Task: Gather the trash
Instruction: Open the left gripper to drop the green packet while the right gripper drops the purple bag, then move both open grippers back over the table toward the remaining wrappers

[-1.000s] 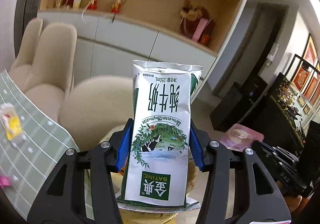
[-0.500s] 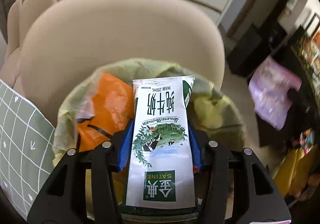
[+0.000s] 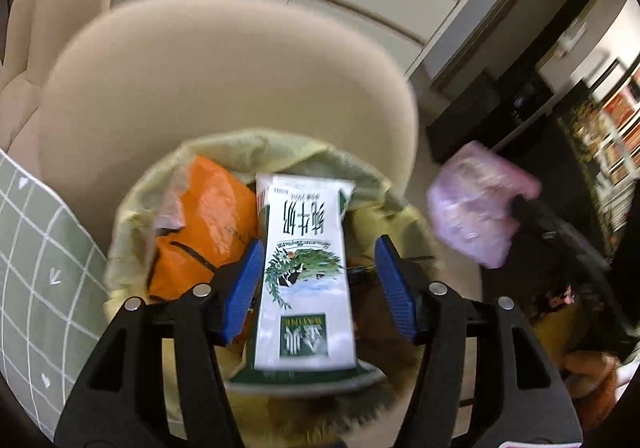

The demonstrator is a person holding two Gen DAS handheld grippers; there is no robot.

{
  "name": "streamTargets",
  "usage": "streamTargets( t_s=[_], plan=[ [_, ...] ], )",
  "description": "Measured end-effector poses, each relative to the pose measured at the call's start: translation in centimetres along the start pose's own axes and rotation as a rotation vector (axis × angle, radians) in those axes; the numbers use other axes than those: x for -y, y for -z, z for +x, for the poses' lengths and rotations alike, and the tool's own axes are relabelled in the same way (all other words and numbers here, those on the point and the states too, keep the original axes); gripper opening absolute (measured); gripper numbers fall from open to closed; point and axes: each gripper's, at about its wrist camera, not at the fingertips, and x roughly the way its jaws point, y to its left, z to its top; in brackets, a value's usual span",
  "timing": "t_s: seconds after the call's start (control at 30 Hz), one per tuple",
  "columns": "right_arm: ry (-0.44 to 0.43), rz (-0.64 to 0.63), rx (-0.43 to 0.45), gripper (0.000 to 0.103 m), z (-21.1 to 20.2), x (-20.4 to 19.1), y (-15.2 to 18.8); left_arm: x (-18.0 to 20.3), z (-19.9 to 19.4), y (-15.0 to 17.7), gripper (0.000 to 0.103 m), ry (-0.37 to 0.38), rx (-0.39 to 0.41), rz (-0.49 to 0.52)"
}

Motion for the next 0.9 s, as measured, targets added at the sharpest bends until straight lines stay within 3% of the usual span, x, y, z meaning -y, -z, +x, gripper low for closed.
streamTargets(
  t_s=[0.2, 0.4, 0.63, 0.9],
  plan=[
    [-0.104, -0.009, -0.027, 0.004, 1.7, -2.6, -0.3, -2.4, -6.8, 1.4, 0.06, -0.059, 0.14, -0.054],
    [-0.21, -0.063, -0.138, 0.004, 5.6, -6.8, 0.8, -4.9, -10.9, 4.7, 0.06, -0.158, 0.201, -0.111],
    [-0.211, -0.138, -0.222, 0.004, 8.0, -9.6, 2.3, -8.2, -14.2, 9.3, 0.06, -0.212, 0.209, -0.244],
    [-0.159, -0.133, -0.236, 0.006, 8.0, -10.1, 3.0, -9.9, -17.7, 12.2, 0.06, -0.239, 0.25, -0.293]
  ],
)
